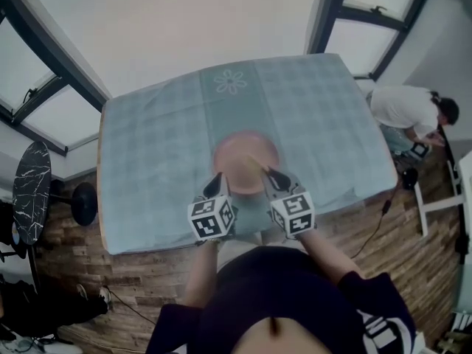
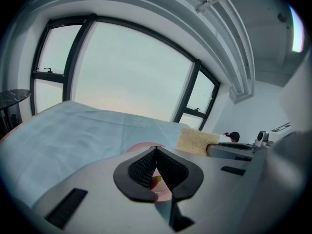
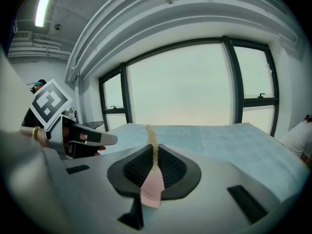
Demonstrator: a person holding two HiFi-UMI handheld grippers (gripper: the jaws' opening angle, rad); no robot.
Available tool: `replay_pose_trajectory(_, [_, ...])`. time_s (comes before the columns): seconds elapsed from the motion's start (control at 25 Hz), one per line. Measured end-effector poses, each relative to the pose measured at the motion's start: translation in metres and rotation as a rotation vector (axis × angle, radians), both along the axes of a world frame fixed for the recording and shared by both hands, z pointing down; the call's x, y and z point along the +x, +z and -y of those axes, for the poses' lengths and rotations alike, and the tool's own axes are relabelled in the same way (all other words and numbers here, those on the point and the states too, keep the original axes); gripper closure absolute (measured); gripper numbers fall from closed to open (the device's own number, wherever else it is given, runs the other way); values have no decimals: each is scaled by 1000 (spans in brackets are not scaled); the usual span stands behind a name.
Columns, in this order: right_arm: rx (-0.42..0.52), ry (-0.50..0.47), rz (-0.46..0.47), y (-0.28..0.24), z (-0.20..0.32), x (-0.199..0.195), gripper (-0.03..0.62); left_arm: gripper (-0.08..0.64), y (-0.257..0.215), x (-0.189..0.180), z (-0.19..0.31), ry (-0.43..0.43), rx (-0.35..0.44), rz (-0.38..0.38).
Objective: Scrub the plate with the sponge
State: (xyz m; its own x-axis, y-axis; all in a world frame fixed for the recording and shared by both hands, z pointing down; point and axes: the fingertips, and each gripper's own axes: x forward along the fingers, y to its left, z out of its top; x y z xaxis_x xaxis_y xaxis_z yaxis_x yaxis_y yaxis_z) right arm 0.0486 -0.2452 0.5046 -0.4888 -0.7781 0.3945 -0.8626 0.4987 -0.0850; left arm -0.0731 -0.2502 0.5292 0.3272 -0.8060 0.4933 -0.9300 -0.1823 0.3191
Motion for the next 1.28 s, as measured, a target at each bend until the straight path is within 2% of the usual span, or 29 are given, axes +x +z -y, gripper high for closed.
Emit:
replay_pose_trajectory(0.56, [-32,-6,-125,37,79,-12,557,551,23,-16,59,27,-43,33])
replay_pose_trajectory(1.12, [-92,-66,-367,99,129,-15,557,552,49,-31,84,-18,-118,11])
replay_pose_trajectory(1.28, [-101,-82,-405,114,139,-19,557,551,56,-32,85,-21,-138,7])
